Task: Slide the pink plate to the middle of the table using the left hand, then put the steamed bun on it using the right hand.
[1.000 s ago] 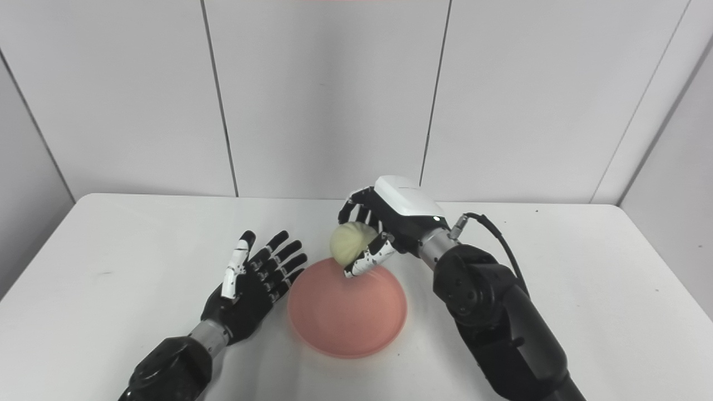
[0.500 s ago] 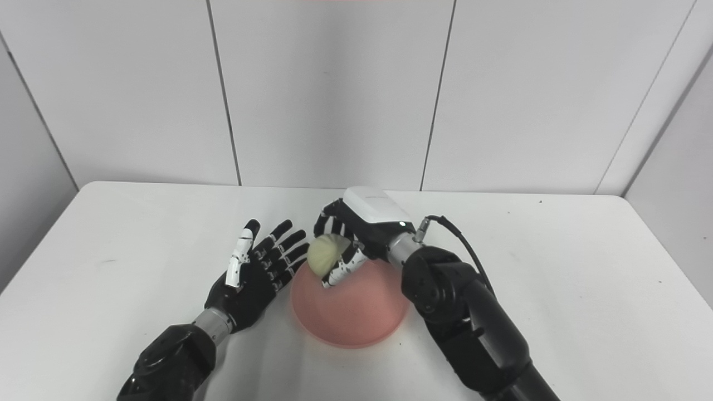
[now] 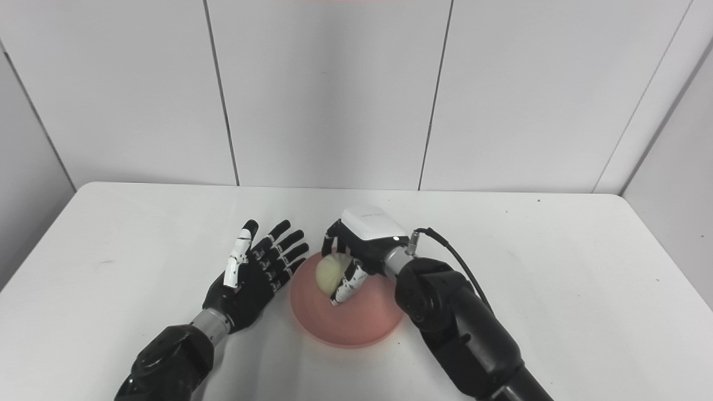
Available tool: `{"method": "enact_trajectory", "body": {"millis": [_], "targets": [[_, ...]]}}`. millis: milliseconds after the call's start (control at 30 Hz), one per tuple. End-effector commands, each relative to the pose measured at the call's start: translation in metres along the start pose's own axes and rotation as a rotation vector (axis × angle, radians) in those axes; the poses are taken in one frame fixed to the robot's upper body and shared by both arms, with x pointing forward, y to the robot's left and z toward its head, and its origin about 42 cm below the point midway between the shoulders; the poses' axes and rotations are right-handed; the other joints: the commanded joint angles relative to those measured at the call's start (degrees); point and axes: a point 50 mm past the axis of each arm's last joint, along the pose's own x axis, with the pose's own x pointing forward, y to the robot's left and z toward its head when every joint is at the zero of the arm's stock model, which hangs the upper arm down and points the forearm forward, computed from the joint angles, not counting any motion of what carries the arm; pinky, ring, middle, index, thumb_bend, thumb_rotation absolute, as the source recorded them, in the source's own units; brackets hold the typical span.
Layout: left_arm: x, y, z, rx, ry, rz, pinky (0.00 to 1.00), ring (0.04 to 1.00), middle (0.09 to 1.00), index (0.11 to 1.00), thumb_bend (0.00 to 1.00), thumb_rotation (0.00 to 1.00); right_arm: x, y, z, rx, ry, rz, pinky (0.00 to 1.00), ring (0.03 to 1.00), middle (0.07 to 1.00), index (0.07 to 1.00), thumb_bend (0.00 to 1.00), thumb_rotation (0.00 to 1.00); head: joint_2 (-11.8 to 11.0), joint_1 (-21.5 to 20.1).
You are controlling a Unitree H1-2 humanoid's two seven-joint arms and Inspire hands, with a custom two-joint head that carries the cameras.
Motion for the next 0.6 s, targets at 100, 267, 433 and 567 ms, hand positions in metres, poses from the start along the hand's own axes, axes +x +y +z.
{"method": "enact_trajectory", "body": {"millis": [100,267,433,567], "targets": [[-0.014,0.015,-0.028,-0.018,0.138,0.076,0.97,0.941,0.948,0.965,0.56,1.0,0.003,-0.02,0.001,-0.029,-0.01,-0.041,0.3,0.386,0.41,0.53,0.52,0.0,0.27,-0.09],[-0.015,0.014,-0.026,-0.023,0.138,0.074,0.96,0.942,0.951,0.968,0.56,1.0,0.006,-0.011,0.002,-0.057,-0.008,-0.006,0.32,0.399,0.413,0.528,0.52,0.0,0.51,-0.24],[-0.015,0.015,-0.027,-0.021,0.138,0.073,0.96,0.938,0.949,0.966,0.56,1.0,0.005,-0.012,0.006,-0.075,0.012,0.017,0.29,0.378,0.41,0.53,0.52,0.0,0.6,-0.27],[-0.016,0.015,-0.027,-0.019,0.137,0.072,0.96,0.937,0.949,0.966,0.56,1.0,0.0,-0.017,0.01,-0.09,0.026,0.047,0.36,0.461,0.485,0.495,0.53,0.01,0.72,-0.35]]}}
